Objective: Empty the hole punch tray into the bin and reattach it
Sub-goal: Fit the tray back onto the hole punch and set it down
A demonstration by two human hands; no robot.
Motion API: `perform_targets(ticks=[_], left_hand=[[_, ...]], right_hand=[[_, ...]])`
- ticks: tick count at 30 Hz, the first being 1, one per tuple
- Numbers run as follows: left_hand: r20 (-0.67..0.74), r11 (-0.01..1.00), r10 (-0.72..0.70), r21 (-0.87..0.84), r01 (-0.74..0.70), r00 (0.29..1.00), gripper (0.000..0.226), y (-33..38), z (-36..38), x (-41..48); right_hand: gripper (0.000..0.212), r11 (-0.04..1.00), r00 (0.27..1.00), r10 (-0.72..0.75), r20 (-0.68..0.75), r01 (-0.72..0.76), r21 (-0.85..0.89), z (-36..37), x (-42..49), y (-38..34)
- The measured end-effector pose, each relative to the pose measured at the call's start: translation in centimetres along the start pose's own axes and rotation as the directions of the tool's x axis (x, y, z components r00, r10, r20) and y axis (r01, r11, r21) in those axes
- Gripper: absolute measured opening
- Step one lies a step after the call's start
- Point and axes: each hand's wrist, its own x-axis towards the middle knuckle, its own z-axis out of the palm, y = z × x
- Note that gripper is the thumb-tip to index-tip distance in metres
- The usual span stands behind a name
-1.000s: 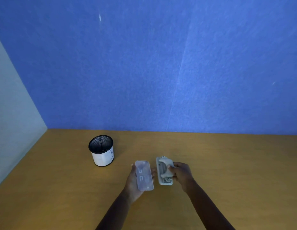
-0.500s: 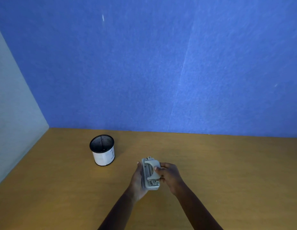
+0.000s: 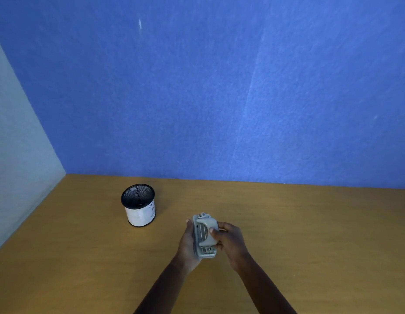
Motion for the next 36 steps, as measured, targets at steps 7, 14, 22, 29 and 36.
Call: perform_targets(ticks=[7,14,22,29,36], left_hand=[[-0.009,1.000,0.022,-0.021,-0.023,1.000,0.063,0.1,0.3,-0.1],[0.006,0.998,0.048,-0.050,-0.048,0.999,0.060,0.0,0.5,-0.4],[0.045,0.999,0.034,-0.026,-0.033,0.998,0.059,0.1,0.1,-0.8],[0.053,0.999,0.045,-0.011,-0.045,0.998,0.051,0.5,-0.3,-0.6],[0.010,0.999,-0.008,0.042,0.008,1.000,0.063,0.8,-0.8,-0.7]], right_hand=[[0.022,0.998,0.998,-0.066,0.005,0.066,-0.026,0.1,-0.3,0.0],[0.022,0.999,0.999,-0.042,0.013,0.042,-0.005,0.1,-0.3,-0.2],[0.018,0.996,0.998,-0.053,0.043,0.056,-0.068,0.0,-0.5,-0.4],[0.015,0.939,0.979,-0.200,0.024,0.199,-0.280,0.3,-0.7,0.4],[0.021,0.891,0.958,-0.280,0.062,0.283,-0.356,0.9,-0.9,0.9]])
